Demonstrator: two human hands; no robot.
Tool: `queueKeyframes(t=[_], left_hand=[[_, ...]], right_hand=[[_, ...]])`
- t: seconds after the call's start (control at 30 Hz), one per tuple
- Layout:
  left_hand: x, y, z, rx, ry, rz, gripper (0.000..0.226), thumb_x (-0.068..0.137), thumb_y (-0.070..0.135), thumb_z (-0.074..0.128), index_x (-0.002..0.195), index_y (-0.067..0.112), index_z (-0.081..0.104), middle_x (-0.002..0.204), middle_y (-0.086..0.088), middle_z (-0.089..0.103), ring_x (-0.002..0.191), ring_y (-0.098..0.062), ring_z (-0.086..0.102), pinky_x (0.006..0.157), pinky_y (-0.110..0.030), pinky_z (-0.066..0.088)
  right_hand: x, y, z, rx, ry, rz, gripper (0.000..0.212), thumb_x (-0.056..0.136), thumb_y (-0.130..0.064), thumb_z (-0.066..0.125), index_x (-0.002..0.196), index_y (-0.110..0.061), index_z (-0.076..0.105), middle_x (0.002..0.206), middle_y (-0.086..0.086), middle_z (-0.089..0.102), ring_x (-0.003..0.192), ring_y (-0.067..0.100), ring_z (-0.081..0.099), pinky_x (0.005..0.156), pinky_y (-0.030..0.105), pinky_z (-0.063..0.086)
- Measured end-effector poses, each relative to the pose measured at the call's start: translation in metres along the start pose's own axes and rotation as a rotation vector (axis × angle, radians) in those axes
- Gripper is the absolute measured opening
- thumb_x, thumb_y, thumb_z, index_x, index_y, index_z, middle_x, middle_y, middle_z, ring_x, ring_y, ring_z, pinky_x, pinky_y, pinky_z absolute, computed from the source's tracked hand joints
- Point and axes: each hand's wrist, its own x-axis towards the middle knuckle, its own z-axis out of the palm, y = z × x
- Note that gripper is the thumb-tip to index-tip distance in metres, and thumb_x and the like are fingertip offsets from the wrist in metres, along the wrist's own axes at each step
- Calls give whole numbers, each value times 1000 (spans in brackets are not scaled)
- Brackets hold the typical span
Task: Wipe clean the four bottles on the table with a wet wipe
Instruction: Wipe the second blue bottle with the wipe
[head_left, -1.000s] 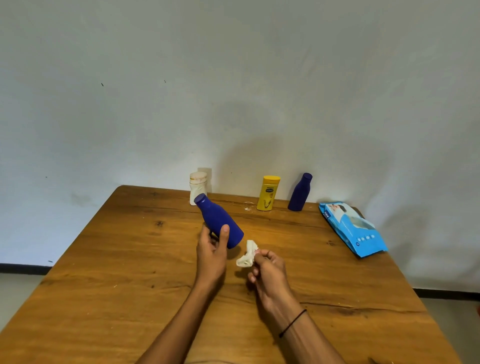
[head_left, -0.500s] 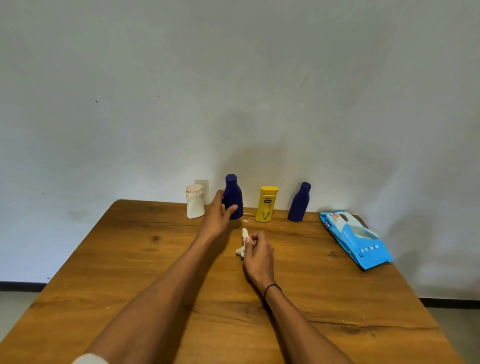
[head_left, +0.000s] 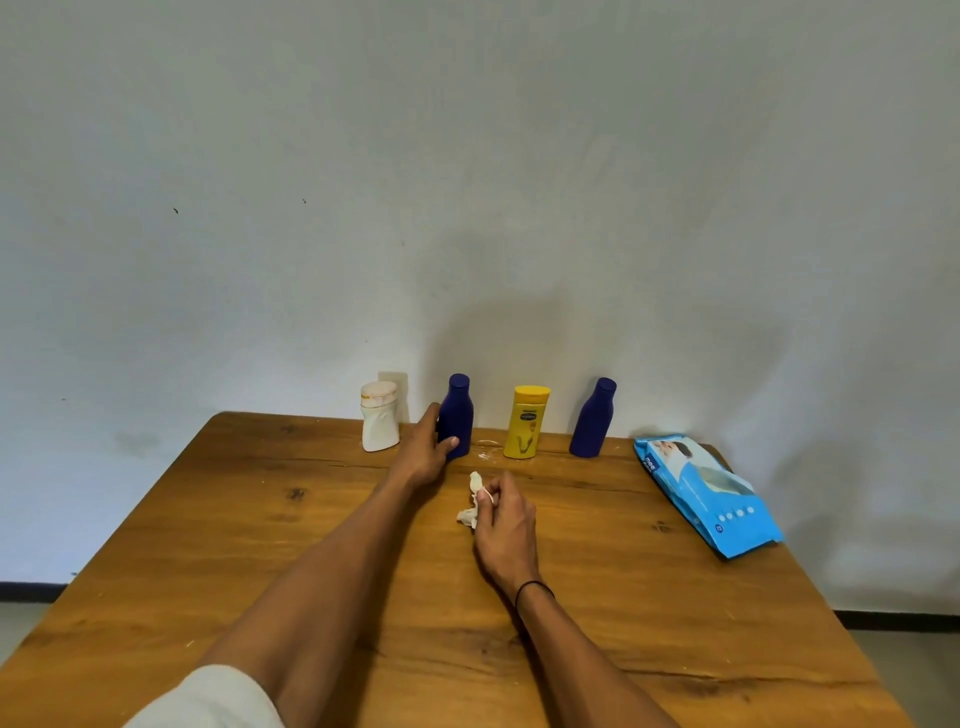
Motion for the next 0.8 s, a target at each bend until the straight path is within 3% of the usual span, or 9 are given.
queueKeyframes(t=[0.23,0.37,0.47,0.53,0.67,0.8], left_hand=[[3,-7,0,31,-42,-32,49,102,14,64,145,17,42,147,-9,58,136,-29,56,106,-43,51],[-3,-10,0,24,-8,-96,71,92,14,78,152,16,39,153,-8,51,140,-27,52,109,-40,48],[-18,-15,1,121,113,-106,79,86,18,84,151,19,39,154,-6,44,137,-23,53,108,-38,52],[-32,-19,2,163,196,-95,71,87,21,84,144,22,44,147,-3,47,127,-19,57,101,-36,57],[-60,-25,-13,-21,444,-150,47,91,23,80,131,25,55,127,2,60,109,-11,59,87,-27,51],[-63,-40,-44,-94,623,-265,76,80,38,87,142,23,45,135,-1,53,120,-19,55,94,-37,53]], right_hand=[[0,1,1,-4,8,-11,2,107,-24,56,106,-25,57,95,-7,65,86,6,64,68,26,56],[0,1,0,-8,15,-15,2,106,-24,57,105,-25,57,93,-9,64,85,7,63,70,31,58],[1,1,0,-8,14,-14,3,106,-22,58,103,-24,58,92,-9,64,83,7,63,68,30,58],[1,1,0,-11,14,-11,4,106,-22,58,103,-24,58,91,-9,64,83,6,63,67,27,56],[3,1,2,-18,10,0,3,105,-23,59,104,-25,58,92,-10,64,83,6,64,69,30,59],[2,1,2,-28,20,-11,4,105,-22,60,101,-24,59,88,-10,65,80,6,64,66,32,58]])
